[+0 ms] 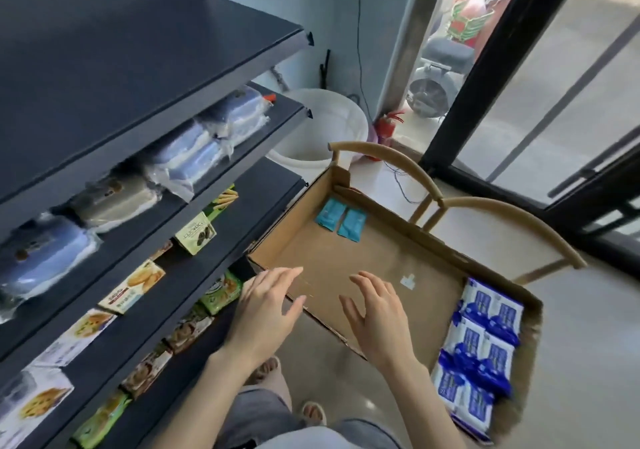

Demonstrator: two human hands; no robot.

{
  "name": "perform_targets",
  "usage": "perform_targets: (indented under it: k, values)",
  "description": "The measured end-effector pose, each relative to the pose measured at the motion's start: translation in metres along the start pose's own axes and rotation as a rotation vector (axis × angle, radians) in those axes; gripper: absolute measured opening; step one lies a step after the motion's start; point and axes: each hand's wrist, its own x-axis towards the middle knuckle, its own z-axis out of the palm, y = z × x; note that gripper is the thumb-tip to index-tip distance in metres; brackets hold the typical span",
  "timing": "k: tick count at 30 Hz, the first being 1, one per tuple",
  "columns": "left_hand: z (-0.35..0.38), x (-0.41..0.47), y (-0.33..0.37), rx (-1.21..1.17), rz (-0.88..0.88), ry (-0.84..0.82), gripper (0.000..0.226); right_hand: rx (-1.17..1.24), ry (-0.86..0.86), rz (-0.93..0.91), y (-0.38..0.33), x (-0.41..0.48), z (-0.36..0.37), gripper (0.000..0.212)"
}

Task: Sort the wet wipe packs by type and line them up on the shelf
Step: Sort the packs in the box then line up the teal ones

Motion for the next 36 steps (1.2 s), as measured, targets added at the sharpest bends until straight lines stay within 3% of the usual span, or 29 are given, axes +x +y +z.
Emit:
perform_targets:
  k: [10,18,24,30,36]
  values:
    - [0.046,0.159,0.008,-0.046,0.03,-0.199,0.041,0.082,0.042,0.254,0.063,0.114,0.011,0.039]
    - [0.113,0.294,-0.027,-0.044,-0.086,-0.461,0.041,0.129,-0.084,0.459,0.1,0.237,0.048,0.038]
    - [0.185,0.364,-0.07,-0.058,-0.222,-0.571,0.04,0.18,-0.193,0.568,0.143,0.309,0.105,0.037]
    - [0.263,0.403,-0.117,-0.053,-0.393,-0.58,0.045,0.209,-0.3,0.693,0.196,0.354,0.177,0.039]
    - [0.345,0.437,-0.154,0.032,-0.579,-0.417,0.063,0.262,-0.299,0.785,0.248,0.391,0.251,0.048]
